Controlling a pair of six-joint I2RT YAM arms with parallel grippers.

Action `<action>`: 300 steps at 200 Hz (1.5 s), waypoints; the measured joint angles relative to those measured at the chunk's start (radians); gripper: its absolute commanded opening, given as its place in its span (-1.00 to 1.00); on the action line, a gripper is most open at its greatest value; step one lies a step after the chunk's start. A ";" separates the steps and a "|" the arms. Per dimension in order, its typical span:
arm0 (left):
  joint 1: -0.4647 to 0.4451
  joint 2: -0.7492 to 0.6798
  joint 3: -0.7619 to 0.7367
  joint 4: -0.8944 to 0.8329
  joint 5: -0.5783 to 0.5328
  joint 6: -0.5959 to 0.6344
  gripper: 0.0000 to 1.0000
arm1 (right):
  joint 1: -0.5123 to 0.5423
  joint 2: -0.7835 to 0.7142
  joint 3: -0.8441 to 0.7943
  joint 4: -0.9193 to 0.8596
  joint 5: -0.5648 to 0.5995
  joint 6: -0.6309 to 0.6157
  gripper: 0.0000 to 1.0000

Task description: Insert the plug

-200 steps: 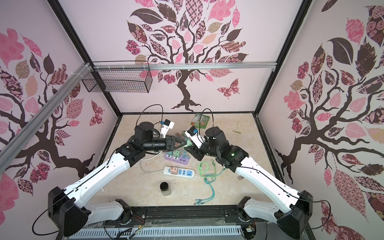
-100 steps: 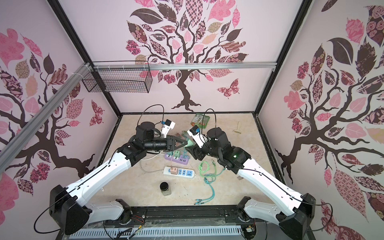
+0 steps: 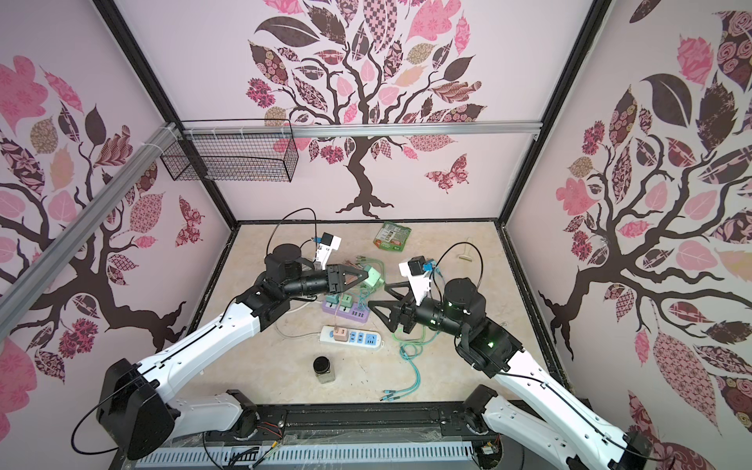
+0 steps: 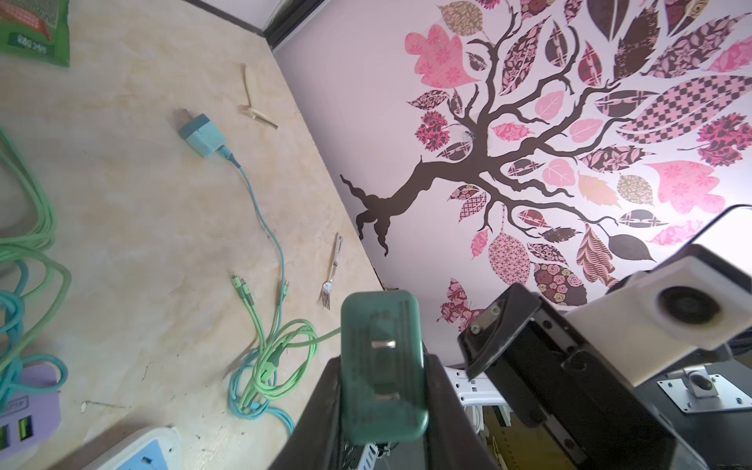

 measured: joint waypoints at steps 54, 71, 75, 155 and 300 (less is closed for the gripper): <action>0.000 -0.013 -0.121 0.285 0.004 -0.094 -1.00 | 0.000 0.006 -0.157 0.289 -0.035 0.241 0.50; 0.000 -0.032 -0.150 0.348 0.003 -0.117 -1.00 | -0.001 0.018 -0.169 0.378 -0.021 0.293 0.49; 0.000 -0.038 -0.156 0.364 0.004 -0.122 -1.00 | -0.001 0.019 -0.172 0.398 -0.018 0.304 0.48; -0.007 -0.134 -0.204 0.558 -0.004 -0.156 -1.00 | -0.001 0.129 -0.180 0.658 0.011 0.433 0.24; -0.061 -0.129 -0.251 0.726 -0.032 -0.198 -1.00 | -0.001 0.200 -0.193 0.913 -0.030 0.503 -0.14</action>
